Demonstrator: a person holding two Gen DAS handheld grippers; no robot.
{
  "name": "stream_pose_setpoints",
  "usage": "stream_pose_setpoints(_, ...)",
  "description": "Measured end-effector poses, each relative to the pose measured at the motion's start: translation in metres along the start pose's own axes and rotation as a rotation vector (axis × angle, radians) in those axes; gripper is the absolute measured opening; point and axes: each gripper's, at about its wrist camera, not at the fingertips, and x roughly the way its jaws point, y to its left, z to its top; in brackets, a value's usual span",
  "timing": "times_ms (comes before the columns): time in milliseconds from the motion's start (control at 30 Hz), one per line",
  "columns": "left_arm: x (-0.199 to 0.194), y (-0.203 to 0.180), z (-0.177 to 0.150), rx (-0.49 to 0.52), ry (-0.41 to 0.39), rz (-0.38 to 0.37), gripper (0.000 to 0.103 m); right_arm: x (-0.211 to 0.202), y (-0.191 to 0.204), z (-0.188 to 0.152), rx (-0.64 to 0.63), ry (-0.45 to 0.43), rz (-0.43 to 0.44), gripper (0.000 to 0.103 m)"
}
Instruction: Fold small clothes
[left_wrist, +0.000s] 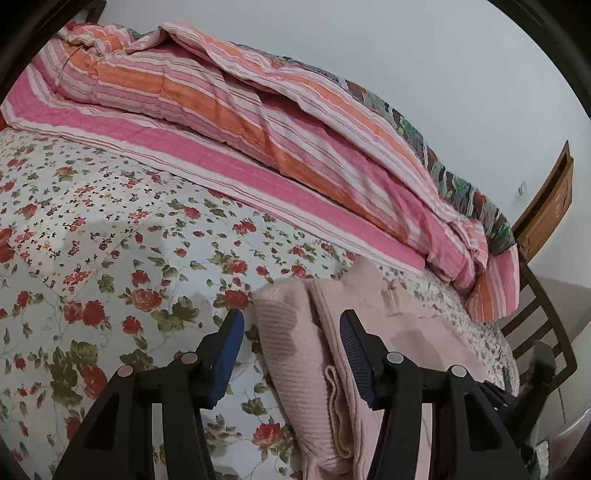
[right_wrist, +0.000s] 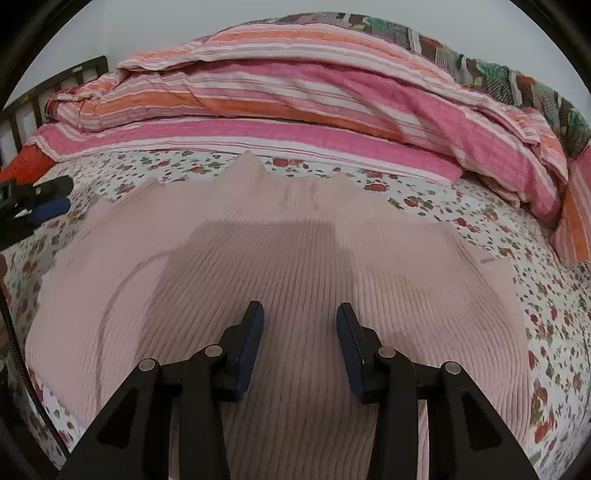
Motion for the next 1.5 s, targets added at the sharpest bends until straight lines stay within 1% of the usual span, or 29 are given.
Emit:
stream_pose_setpoints(100, 0.002, -0.001, -0.001, 0.014, 0.015, 0.01, 0.052, -0.009, 0.002, -0.008, -0.009, -0.018, -0.006, 0.041)
stream_pose_setpoints(233, 0.001, 0.001, 0.0, -0.001, 0.015, 0.001, 0.052, -0.02, 0.002, -0.018, -0.007, -0.044, -0.004, 0.041)
stream_pose_setpoints(400, -0.002, 0.001, 0.0, -0.007, 0.01, -0.005, 0.052, -0.033, 0.008, -0.033, -0.051, -0.07, -0.017, 0.041)
stream_pose_setpoints(533, -0.002, 0.001, -0.002, 0.0, 0.014, -0.008, 0.052, -0.04, 0.011, -0.052, -0.054, -0.057, 0.009, 0.041)
stream_pose_setpoints(667, -0.001, -0.001, -0.004, 0.007, 0.023, -0.007, 0.054, -0.049, 0.01, -0.071, -0.038, -0.086, 0.019, 0.041)
stream_pose_setpoints(767, 0.0, -0.003, -0.005, 0.004, 0.029, -0.026, 0.055, -0.057, 0.007, -0.081, -0.035, -0.1, 0.053, 0.041)
stream_pose_setpoints(867, -0.001, -0.005, -0.007, 0.011, 0.026, -0.015, 0.059, -0.066, 0.0, -0.081, -0.061, -0.106, 0.136, 0.041)
stream_pose_setpoints(933, -0.001, -0.004, -0.007, 0.01, 0.022, -0.016, 0.059, -0.076, -0.014, -0.074, -0.032, -0.134, 0.189, 0.041)
stream_pose_setpoints(1000, -0.002, -0.005, -0.007, 0.012, 0.02, -0.015, 0.059, -0.087, -0.034, -0.063, 0.012, -0.194, 0.193, 0.042)
stream_pose_setpoints(1100, -0.001, -0.01, -0.008, 0.027, 0.018, -0.005, 0.059, -0.09, -0.066, -0.04, 0.073, -0.282, 0.129, 0.053)
stream_pose_setpoints(1167, -0.001, -0.014, -0.007, 0.044, 0.037, -0.002, 0.059, -0.083, -0.09, -0.026, 0.118, -0.315, 0.07, 0.053)
stream_pose_setpoints(1200, -0.001, -0.014, -0.006, 0.028, 0.038, 0.006, 0.059, -0.077, -0.103, -0.02, 0.148, -0.322, 0.049, 0.053)
stream_pose_setpoints(1267, -0.004, -0.012, -0.007, -0.023, 0.046, -0.004, 0.059, -0.067, -0.125, -0.017, 0.21, -0.32, 0.04, 0.053)
stream_pose_setpoints(1300, -0.007, -0.012, -0.012, -0.049, 0.062, -0.033, 0.059, -0.059, -0.139, -0.021, 0.254, -0.31, 0.049, 0.053)
stream_pose_setpoints(1367, -0.011, -0.014, -0.022, -0.05, 0.089, -0.03, 0.059, -0.047, -0.159, -0.029, 0.311, -0.293, 0.059, 0.053)
stream_pose_setpoints(1433, -0.02, -0.017, -0.041, -0.026, 0.109, -0.013, 0.059, -0.039, -0.171, -0.036, 0.34, -0.275, 0.047, 0.053)
stream_pose_setpoints(1500, -0.031, -0.019, -0.06, -0.024, 0.117, -0.009, 0.059, -0.034, -0.179, -0.038, 0.365, -0.242, 0.048, 0.053)
